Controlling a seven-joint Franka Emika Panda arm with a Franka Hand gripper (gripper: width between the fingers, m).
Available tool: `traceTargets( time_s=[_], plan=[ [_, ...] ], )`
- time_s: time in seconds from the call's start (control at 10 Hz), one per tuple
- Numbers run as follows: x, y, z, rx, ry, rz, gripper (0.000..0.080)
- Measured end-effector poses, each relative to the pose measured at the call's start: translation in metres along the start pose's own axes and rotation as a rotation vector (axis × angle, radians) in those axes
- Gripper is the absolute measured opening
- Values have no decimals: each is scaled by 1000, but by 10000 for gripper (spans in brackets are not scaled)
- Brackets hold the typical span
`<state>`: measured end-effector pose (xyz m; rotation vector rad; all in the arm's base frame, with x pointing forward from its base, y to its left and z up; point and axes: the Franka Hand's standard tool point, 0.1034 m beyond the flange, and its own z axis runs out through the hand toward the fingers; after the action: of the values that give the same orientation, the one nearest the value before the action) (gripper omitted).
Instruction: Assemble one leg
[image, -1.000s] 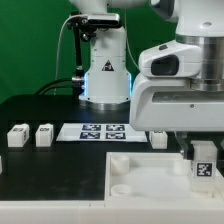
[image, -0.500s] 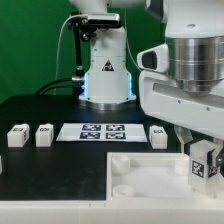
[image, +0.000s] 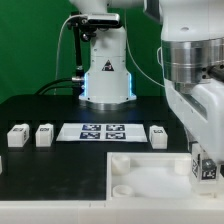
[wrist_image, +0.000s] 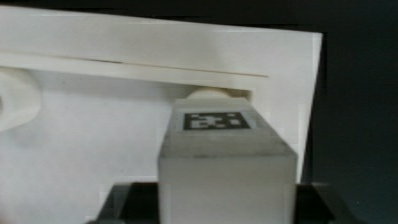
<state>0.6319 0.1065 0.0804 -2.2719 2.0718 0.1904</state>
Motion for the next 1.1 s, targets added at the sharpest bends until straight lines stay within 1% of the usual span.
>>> traceTargets(
  time_s=[0.1, 0.2, 0.3, 0.4, 0.5, 0.8, 0.9, 1.0, 1.1],
  plan=[
    [0, 0, 0, 0, 0, -32, 294],
    [-2, 1, 2, -2, 0, -84, 451],
    [-7, 2, 6, -8, -5, -209, 573],
    [-13, 3, 7, -10, -8, -333, 573],
    [-18, 4, 8, -8, -5, -474, 634],
    [-15, 3, 8, -8, -4, -758, 649],
    [-14, 4, 8, -19, 2, -887, 649],
    [-12, 6, 7, -42, 17, -1064, 649],
    [-11, 5, 7, -44, 19, -1152, 649]
  ],
)
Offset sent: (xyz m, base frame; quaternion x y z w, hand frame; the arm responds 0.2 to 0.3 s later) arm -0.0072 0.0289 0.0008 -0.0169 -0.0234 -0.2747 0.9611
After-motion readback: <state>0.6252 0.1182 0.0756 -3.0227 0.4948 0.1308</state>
